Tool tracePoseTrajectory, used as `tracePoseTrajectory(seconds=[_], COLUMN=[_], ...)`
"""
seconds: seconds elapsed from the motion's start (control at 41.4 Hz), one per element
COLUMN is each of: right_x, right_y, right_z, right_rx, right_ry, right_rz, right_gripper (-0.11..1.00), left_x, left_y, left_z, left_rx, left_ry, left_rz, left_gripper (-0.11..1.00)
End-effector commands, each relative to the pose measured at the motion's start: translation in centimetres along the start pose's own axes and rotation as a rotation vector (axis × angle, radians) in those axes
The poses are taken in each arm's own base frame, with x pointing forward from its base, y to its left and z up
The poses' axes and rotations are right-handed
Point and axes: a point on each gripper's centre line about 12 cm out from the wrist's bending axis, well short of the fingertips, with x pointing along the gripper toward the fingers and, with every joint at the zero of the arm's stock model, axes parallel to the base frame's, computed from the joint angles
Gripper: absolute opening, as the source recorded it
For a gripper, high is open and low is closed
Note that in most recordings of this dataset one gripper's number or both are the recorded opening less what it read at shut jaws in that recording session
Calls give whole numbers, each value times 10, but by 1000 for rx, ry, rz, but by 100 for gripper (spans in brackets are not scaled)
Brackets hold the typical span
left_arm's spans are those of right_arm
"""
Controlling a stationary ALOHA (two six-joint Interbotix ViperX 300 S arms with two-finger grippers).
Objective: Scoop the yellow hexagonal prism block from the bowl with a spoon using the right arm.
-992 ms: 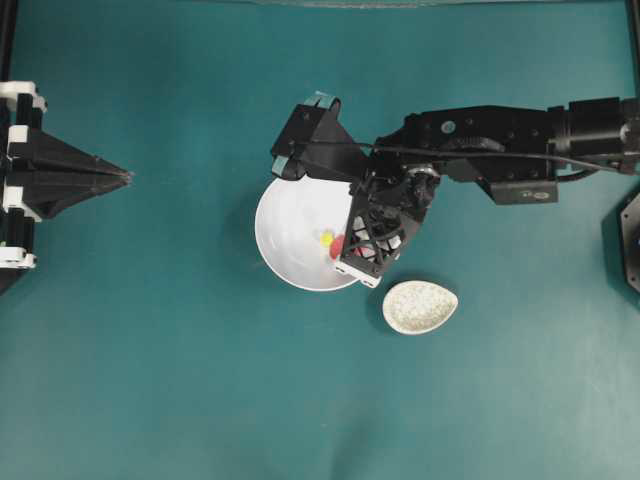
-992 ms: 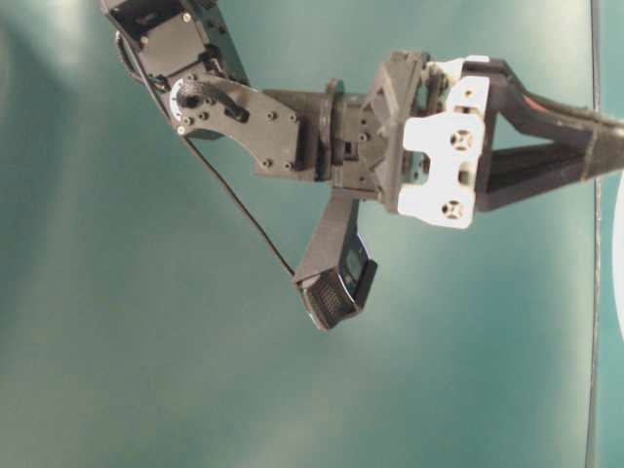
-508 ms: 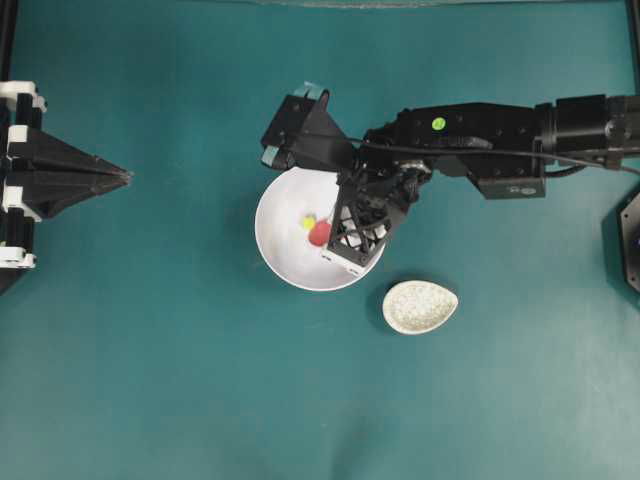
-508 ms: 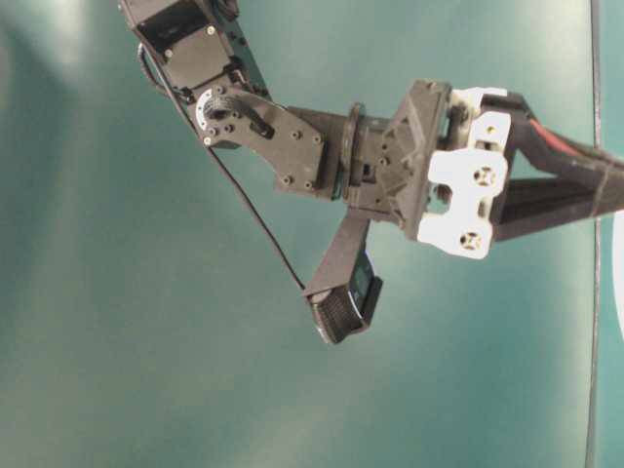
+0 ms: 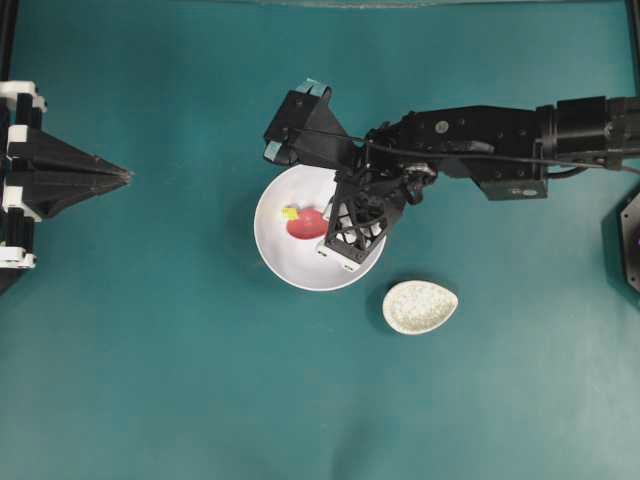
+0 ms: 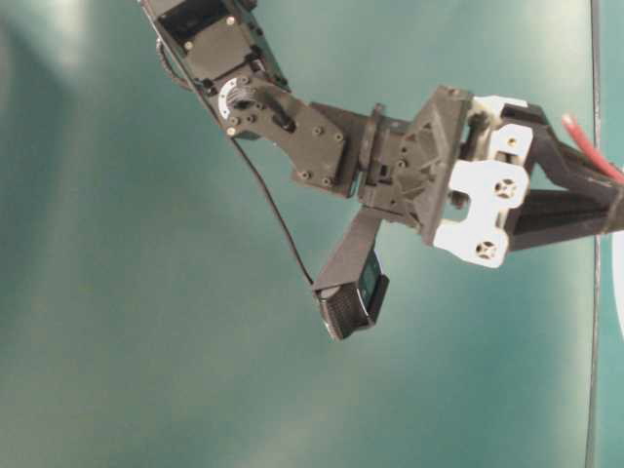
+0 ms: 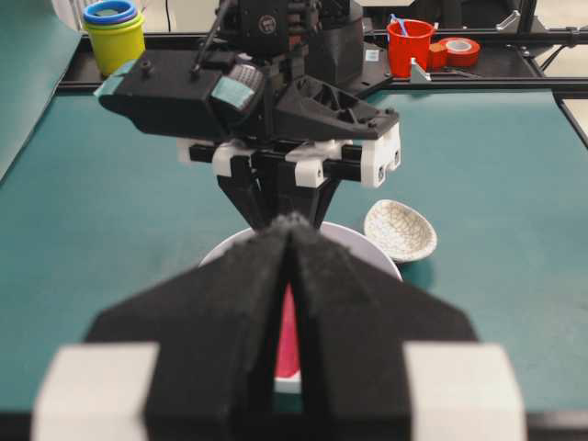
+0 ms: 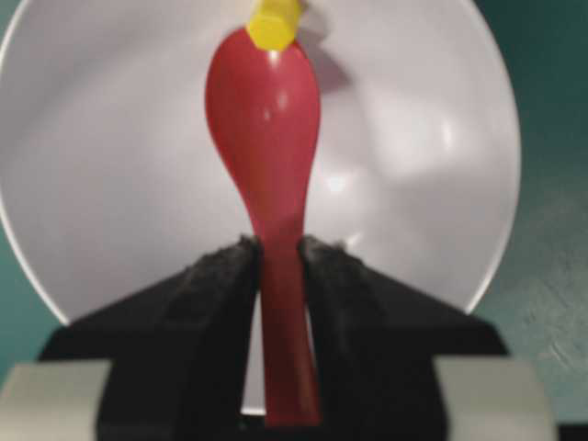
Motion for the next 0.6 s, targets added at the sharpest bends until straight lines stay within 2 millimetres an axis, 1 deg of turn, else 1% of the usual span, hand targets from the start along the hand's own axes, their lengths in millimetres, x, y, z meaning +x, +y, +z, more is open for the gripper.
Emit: tracePoseTrajectory(seconds=[0.0, 0.266, 0.29, 0.339, 0.363, 0.58], right_x=[-9, -9, -9, -9, -9, -9], right_y=[1, -1, -1, -2, -2, -3], right_z=[6, 6, 6, 5, 5, 3], right_rx=[-5, -13, -13, -10, -8, -8], right_ry=[-48, -112, -116, -125, -129, -134], right_rz=[11, 16, 16, 20, 21, 23], right_gripper=[22, 22, 17, 3, -2, 0], left_x=[2, 2, 2, 2, 2, 2], left_y=[0, 0, 0, 0, 0, 1], left_z=[9, 9, 9, 9, 9, 9], left_rx=[-1, -1, -1, -1, -1, -2], left_ry=[-26, -26, -26, -26, -26, -26], left_rz=[1, 1, 1, 1, 1, 2], left_gripper=[1, 1, 1, 1, 1, 1])
